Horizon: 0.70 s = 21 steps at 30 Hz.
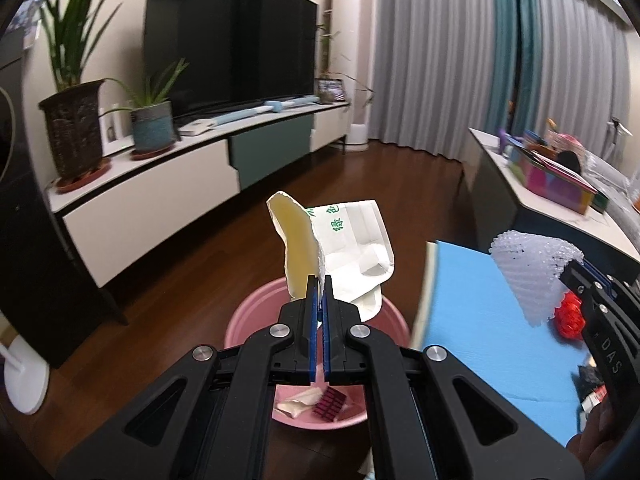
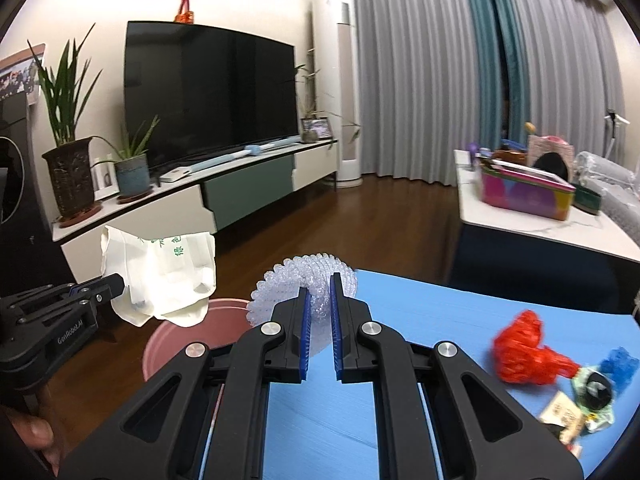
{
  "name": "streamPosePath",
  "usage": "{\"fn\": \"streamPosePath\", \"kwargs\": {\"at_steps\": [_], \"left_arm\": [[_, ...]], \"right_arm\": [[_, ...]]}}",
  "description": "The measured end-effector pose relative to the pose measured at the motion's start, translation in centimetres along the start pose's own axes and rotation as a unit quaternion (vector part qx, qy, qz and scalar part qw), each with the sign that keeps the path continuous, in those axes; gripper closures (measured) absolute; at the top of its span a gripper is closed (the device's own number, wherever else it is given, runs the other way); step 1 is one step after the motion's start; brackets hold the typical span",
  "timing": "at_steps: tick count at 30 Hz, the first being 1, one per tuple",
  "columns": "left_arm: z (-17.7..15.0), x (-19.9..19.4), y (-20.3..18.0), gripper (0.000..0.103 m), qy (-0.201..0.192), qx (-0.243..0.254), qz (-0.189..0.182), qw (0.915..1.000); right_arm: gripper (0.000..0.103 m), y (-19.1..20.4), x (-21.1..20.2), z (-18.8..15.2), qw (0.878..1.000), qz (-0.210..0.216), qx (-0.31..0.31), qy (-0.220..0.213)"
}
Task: Collect trash
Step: 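Carry the paper bag and foam sleeve over the pink bin with both tools, then open both tools to drop the paper bag and foam sleeve into the bin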
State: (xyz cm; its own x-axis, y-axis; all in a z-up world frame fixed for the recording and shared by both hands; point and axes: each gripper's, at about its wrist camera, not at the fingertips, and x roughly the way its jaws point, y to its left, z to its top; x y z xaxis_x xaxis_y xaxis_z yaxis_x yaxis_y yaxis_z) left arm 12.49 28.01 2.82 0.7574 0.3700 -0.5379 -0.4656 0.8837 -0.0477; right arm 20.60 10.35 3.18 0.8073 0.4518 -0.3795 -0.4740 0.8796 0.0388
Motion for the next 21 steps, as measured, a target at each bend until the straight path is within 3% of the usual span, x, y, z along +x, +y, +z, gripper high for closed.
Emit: {"fn": "streamPosePath", "kwargs": {"at_steps": [12,19,21], "left_arm": [[0.9,2.6,4.1,0.102,0.023,-0.028,0.045,0.9983],[0.6,4.1,5.2,0.101,0.048,-0.047,0.044,0.9968],[0.6,4.7,5.2,0.101,0.061,-0.046,0.032,0.9966]], "right_arm": [[0.094,5.7,5.2,0.9,0.998,0.057,-0.025,0.016],[0.094,7.1,7.8,0.1,0.996,0.069,-0.037,0.037],[0.089,7.2,8.5,-0.1,0.995,0.074,-0.036,0.048]]}}
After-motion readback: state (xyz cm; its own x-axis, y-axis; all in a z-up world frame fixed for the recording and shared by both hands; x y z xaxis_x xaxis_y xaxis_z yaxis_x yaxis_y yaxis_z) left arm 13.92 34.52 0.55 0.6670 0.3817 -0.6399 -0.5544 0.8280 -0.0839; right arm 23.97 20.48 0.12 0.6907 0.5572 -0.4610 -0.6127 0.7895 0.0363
